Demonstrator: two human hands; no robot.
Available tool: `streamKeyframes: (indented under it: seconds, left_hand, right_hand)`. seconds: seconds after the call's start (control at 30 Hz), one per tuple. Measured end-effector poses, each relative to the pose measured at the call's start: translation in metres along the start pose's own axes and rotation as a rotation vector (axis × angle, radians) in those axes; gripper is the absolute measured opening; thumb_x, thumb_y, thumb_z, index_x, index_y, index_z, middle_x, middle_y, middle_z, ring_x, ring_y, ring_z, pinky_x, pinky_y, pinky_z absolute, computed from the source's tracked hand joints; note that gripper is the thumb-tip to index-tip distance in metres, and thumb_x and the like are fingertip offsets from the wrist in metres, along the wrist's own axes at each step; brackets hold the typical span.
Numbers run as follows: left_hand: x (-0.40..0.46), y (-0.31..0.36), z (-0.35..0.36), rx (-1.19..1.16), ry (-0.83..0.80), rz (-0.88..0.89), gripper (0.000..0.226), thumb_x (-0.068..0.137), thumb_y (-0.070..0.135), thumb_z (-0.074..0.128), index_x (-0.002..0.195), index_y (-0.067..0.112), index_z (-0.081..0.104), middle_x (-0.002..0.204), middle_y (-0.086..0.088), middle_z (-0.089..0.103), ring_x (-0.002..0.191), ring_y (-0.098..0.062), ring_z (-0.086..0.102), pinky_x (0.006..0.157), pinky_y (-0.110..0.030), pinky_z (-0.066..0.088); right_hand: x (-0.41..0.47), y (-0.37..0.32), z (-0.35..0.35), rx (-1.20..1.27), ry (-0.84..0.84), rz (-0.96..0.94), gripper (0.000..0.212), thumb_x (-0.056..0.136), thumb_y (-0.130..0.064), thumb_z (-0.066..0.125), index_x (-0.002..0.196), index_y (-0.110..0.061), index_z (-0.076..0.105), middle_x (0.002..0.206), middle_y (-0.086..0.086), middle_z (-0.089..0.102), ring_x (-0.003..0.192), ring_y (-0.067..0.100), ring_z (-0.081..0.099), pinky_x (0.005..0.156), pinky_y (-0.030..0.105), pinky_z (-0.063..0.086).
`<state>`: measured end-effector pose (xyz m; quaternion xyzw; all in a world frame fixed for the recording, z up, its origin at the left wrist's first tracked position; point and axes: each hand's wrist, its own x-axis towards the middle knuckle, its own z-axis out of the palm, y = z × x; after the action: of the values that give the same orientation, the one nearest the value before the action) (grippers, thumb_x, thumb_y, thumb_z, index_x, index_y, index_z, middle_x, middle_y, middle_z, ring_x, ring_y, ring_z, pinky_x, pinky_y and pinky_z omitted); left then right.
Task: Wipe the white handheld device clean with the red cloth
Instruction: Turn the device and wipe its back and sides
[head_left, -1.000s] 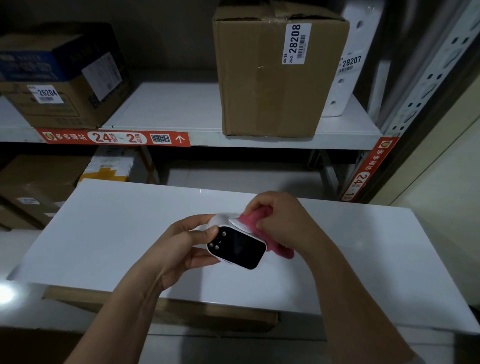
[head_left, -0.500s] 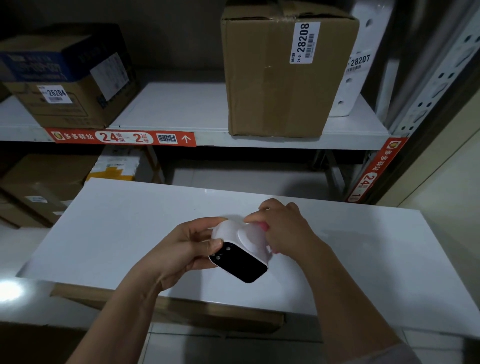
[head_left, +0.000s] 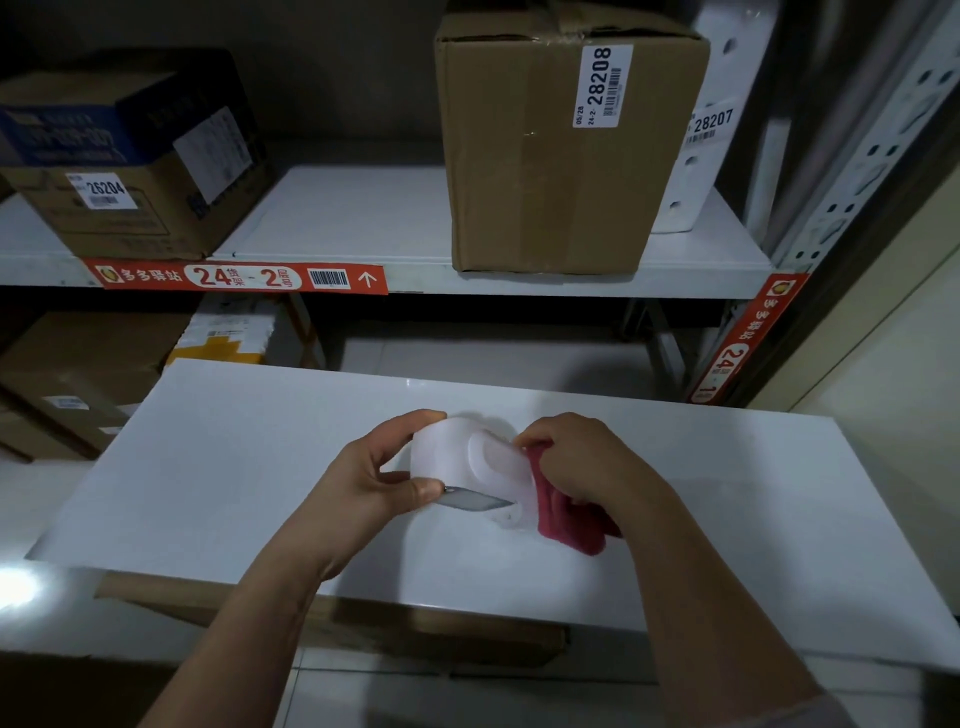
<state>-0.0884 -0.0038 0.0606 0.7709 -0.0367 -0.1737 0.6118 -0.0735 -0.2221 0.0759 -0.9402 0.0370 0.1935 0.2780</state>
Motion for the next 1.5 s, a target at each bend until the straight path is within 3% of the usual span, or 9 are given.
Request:
streamKeyframes:
  seconds: [0.1, 0.37, 0.47, 0.63, 0.73, 0.87, 1.1, 1.33, 1.5]
  left_hand:
    - [0.000, 0.000, -0.002, 0.033, -0.039, 0.004, 0.055, 0.082, 0.002, 0.070, 0.124, 0.034, 0.055, 0.130, 0.013, 0.057, 0.102, -0.001, 0.064, 0.092, -0.028, 0.052]
    - [0.007, -0.001, 0.016, 0.094, 0.167, -0.138, 0.059, 0.059, 0.058, 0.079, 0.104, 0.038, 0.046, 0.106, -0.004, 0.060, 0.093, -0.024, 0.062, 0.083, -0.039, 0.058]
    - [0.010, -0.005, 0.017, 0.151, 0.186, -0.144, 0.055, 0.069, 0.043, 0.081, 0.106, 0.037, 0.041, 0.105, -0.004, 0.058, 0.093, -0.025, 0.060, 0.083, -0.044, 0.058]
    - [0.010, -0.008, 0.018, 0.166, 0.158, -0.188, 0.064, 0.069, 0.028, 0.084, 0.120, 0.029, 0.045, 0.105, 0.005, 0.059, 0.094, -0.015, 0.058, 0.080, -0.032, 0.055]
    - [0.013, -0.014, 0.020, 0.195, 0.139, -0.162, 0.064, 0.067, 0.025, 0.085, 0.122, 0.024, 0.051, 0.108, 0.005, 0.061, 0.098, -0.015, 0.058, 0.086, -0.037, 0.055]
    - [0.015, -0.018, 0.023, 0.272, 0.124, -0.128, 0.069, 0.066, 0.022, 0.086, 0.120, 0.027, 0.043, 0.107, 0.008, 0.054, 0.094, -0.011, 0.054, 0.079, -0.027, 0.051]
    - [0.011, -0.018, 0.022, 0.415, 0.044, 0.001, 0.072, 0.064, 0.022, 0.087, 0.117, 0.030, 0.039, 0.105, 0.015, 0.051, 0.095, -0.010, 0.053, 0.073, -0.016, 0.049]
    - [0.012, -0.020, 0.022, 0.488, 0.063, 0.036, 0.075, 0.062, 0.025, 0.088, 0.115, 0.031, 0.035, 0.100, 0.021, 0.048, 0.090, -0.006, 0.053, 0.067, -0.011, 0.047]
    - [0.009, -0.019, 0.020, 0.542, 0.016, 0.085, 0.075, 0.064, 0.022, 0.087, 0.114, 0.035, 0.033, 0.099, 0.020, 0.049, 0.089, -0.006, 0.052, 0.070, -0.010, 0.045]
  right_hand:
    - [-0.005, -0.002, 0.000, 0.014, 0.004, -0.024, 0.051, 0.086, 0.001, 0.035, 0.122, -0.024, 0.062, 0.122, 0.004, 0.059, 0.102, 0.025, 0.056, 0.092, 0.038, 0.049]
    - [-0.006, -0.002, 0.004, -0.041, 0.035, -0.091, 0.046, 0.084, -0.001, 0.043, 0.118, -0.025, 0.060, 0.115, 0.003, 0.061, 0.103, 0.023, 0.056, 0.090, 0.035, 0.046]
    - [-0.004, 0.001, 0.005, 0.019, 0.097, -0.053, 0.043, 0.079, 0.001, 0.048, 0.116, -0.021, 0.052, 0.111, 0.005, 0.055, 0.094, 0.022, 0.054, 0.079, 0.033, 0.048]
    - [0.000, 0.005, 0.007, 0.019, 0.232, -0.042, 0.017, 0.084, -0.010, 0.048, 0.098, -0.017, 0.055, 0.097, 0.005, 0.058, 0.085, 0.022, 0.059, 0.079, 0.037, 0.053]
    - [-0.003, 0.001, 0.004, 0.101, 0.261, -0.117, 0.019, 0.081, -0.007, 0.048, 0.088, -0.017, 0.062, 0.088, 0.001, 0.063, 0.079, 0.020, 0.062, 0.071, 0.034, 0.054]
    - [0.002, 0.002, 0.009, 0.103, 0.240, -0.204, 0.018, 0.082, -0.012, 0.054, 0.076, -0.025, 0.066, 0.088, -0.003, 0.059, 0.065, 0.022, 0.057, 0.058, 0.035, 0.054]
    - [0.006, 0.025, 0.011, 0.130, 0.268, -0.059, 0.025, 0.082, -0.008, 0.050, 0.087, -0.024, 0.068, 0.100, 0.002, 0.057, 0.094, 0.022, 0.059, 0.073, 0.025, 0.042]
    - [-0.003, 0.005, 0.011, 0.291, 0.143, -0.113, 0.026, 0.077, 0.002, 0.054, 0.071, -0.018, 0.070, 0.095, -0.002, 0.050, 0.082, 0.030, 0.058, 0.047, 0.047, 0.057]
    - [0.013, 0.016, 0.020, -0.010, 0.373, -0.176, 0.024, 0.080, -0.002, 0.055, 0.090, -0.015, 0.072, 0.104, 0.005, 0.055, 0.094, 0.030, 0.054, 0.085, 0.034, 0.045]
